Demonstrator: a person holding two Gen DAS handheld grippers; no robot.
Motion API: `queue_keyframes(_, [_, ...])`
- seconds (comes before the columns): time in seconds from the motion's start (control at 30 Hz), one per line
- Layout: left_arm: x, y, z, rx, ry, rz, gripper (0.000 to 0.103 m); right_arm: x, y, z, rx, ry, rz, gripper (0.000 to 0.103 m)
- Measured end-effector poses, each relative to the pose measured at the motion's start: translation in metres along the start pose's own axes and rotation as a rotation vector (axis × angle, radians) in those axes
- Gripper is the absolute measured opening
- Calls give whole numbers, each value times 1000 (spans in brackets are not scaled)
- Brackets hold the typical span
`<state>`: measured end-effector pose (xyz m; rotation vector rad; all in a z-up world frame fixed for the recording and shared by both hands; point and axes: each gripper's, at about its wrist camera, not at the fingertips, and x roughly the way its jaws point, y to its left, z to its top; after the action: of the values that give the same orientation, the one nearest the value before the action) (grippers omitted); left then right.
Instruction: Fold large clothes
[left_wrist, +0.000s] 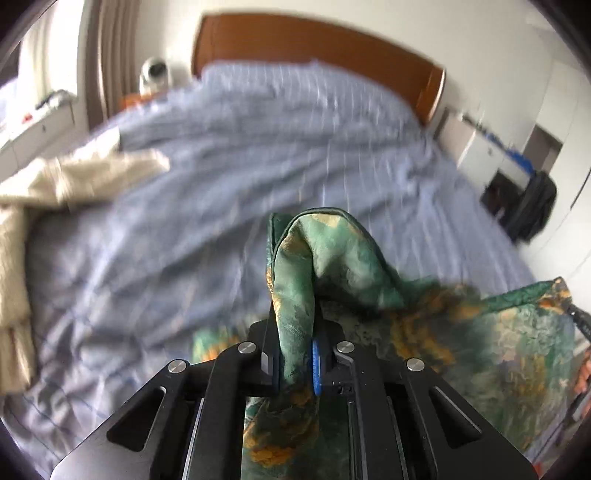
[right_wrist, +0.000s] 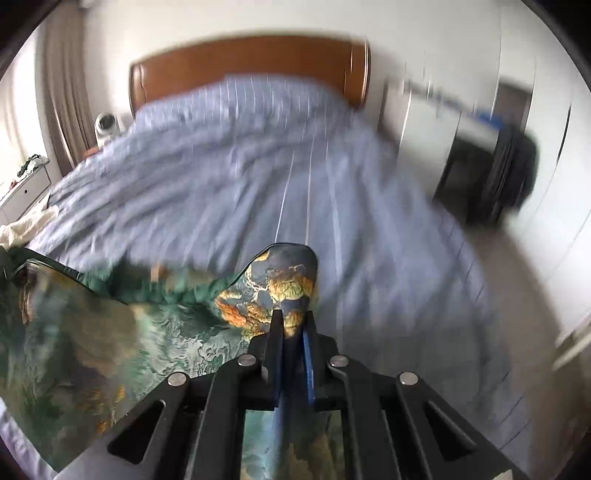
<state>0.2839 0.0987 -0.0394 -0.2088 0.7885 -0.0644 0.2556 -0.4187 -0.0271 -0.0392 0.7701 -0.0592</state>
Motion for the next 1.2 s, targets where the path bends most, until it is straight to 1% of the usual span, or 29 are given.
queue_keyframes(0.03, [0, 0, 5, -7, -25, 13, 10, -5, -1, 9, -5, -37, -8, 4])
queue_keyframes(0.07, [6, -1, 5, 2, -44, 45, 10, -7, -1, 16, -5, -62, -11, 4])
queue_keyframes(0.13, [29, -2, -5, 64, -54, 127, 10, 5, 0, 22, -1, -63, -28, 4])
queue_keyframes(0.17, [48, 2, -15, 76, -24, 159, 10, 18, 1, 19, -5, -53, -40, 4])
queue_keyframes(0.2, [67, 9, -27, 68, 18, 173, 10, 30, 1, 13, -4, -31, -49, 4])
queue_keyframes(0.23, [88, 18, -43, 51, 68, 178, 11, 51, 1, 2, 8, 19, -52, 4])
queue_keyframes(0.27, [104, 27, -61, 29, 99, 172, 13, 74, 2, -14, 21, 85, -49, 4])
queue_keyframes(0.3, [112, 33, -71, 1, 100, 151, 14, 90, 2, -31, 24, 137, -45, 4])
queue_keyframes(0.33, [112, 37, -79, -23, 68, 130, 14, 109, 4, -52, 31, 186, -28, 4])
queue_keyframes(0.37, [110, 37, -79, -26, 51, 123, 15, 121, 5, -70, 39, 202, -11, 4])
queue_keyframes(0.4, [113, 37, -77, -24, 56, 116, 15, 124, 6, -80, 50, 179, -17, 5])
queue_keyframes(0.47, [117, 43, -75, -48, 71, 83, 16, 125, 6, -84, 70, 149, -34, 5])
queue_keyframes(0.53, [117, 51, -79, -77, 67, 54, 18, 126, 5, -85, 74, 154, -35, 6])
queue_keyframes(0.67, [115, 50, -83, -77, 42, 44, 18, 126, 4, -87, 75, 139, -46, 6])
queue_keyframes(0.9, [119, 49, -85, -84, 39, 36, 18, 133, 9, -85, 73, 139, -55, 6])
queue_keyframes(1.0, [116, 49, -82, -83, 45, 37, 18, 133, 5, -84, 88, 139, -36, 6])
queue_keyframes(1.03, [111, 48, -80, -81, 51, 38, 21, 131, 3, -83, 101, 138, -22, 6])
queue_keyframes(1.1, [101, 48, -70, -76, 85, 29, 32, 125, -9, -79, 143, 137, 37, 7])
queue_keyframes(1.13, [91, 49, -64, -79, 95, 22, 50, 120, -19, -74, 175, 143, 82, 7])
queue_keyframes(1.17, [77, 49, -57, -79, 80, 19, 66, 113, -29, -67, 205, 141, 107, 18])
queue_keyframes(1.2, [60, 48, -52, -75, 37, 16, 70, 101, -38, -59, 221, 117, 114, 24])
